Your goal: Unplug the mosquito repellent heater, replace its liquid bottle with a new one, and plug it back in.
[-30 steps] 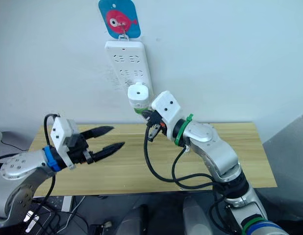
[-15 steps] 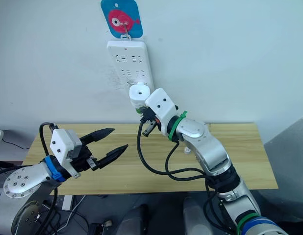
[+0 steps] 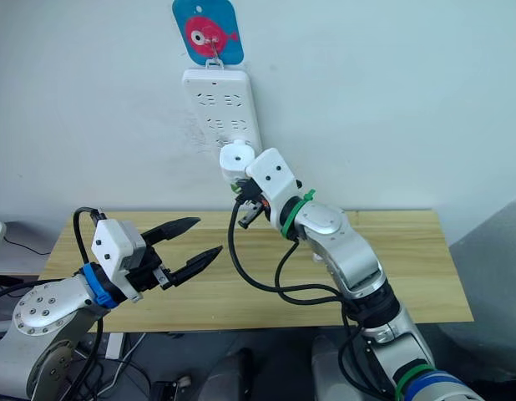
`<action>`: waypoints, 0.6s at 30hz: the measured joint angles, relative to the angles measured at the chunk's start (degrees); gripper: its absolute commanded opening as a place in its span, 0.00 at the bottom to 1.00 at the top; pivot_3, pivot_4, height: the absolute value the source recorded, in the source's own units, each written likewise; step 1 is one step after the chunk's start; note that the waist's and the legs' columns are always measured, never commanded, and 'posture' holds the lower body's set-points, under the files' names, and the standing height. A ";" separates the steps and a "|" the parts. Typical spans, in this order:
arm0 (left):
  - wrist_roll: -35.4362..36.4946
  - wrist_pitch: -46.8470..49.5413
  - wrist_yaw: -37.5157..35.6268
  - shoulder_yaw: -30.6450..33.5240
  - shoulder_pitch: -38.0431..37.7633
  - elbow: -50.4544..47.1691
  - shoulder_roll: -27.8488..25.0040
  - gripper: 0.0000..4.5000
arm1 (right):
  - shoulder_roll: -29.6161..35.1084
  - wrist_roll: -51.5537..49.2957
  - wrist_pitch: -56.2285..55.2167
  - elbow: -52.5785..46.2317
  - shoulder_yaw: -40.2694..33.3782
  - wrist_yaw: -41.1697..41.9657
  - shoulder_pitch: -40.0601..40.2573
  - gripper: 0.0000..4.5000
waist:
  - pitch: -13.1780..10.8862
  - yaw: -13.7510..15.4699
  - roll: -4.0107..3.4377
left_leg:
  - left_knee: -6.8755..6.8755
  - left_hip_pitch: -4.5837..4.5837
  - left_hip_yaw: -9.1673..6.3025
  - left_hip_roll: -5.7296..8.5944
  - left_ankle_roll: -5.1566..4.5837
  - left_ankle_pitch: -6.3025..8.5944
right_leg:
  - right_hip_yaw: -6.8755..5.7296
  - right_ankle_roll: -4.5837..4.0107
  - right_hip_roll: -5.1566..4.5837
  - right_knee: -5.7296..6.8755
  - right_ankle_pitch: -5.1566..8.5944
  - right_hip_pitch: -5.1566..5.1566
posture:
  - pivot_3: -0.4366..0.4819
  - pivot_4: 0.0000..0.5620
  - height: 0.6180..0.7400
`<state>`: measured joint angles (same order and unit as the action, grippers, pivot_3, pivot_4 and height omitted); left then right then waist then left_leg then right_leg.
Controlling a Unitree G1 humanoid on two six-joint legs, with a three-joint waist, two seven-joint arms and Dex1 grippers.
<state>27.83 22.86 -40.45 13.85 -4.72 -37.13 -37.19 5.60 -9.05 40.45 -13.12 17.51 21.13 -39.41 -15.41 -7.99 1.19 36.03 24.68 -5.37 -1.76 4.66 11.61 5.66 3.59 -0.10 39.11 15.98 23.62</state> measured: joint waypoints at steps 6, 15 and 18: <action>-0.24 -0.88 -0.07 -0.45 0.04 0.61 0.01 0.78 | -2.07 -1.47 2.68 0.24 -2.37 -0.96 0.00 0.01 | 0.00 -0.02 0.00 | 0.02 -0.01 0.00 0.00 -0.03 -0.08 | 0.00 -0.05 0.00 0.00 -0.04 -0.02 | 0.32 0.43 1.00; -1.01 -3.05 -0.55 -0.75 0.49 3.89 0.38 0.78 | 7.28 -7.72 4.02 -9.91 -1.70 9.84 3.08 0.01 | 0.01 0.05 0.00 | -0.15 0.00 -0.10 0.01 -0.05 -0.06 | -0.13 -0.05 -0.01 -0.04 -0.04 -0.02 | 0.33 0.38 1.00; -3.71 -5.90 -2.93 -0.96 1.05 8.73 -2.70 0.89 | 14.12 -7.62 1.79 -13.12 -0.69 13.59 5.42 0.00 | 0.03 0.06 0.01 | -0.17 0.00 -0.12 -0.01 -0.05 -0.06 | -0.16 -0.06 0.02 -0.03 -0.04 0.00 | 0.33 0.36 1.00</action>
<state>24.12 16.96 -43.37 12.89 -3.67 -28.40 -39.89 19.71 -16.67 42.24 -26.24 16.82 34.72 -33.99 -15.38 -7.93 1.20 35.87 24.67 -5.48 -1.77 4.60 11.55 5.51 3.54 -0.08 39.08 15.94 23.62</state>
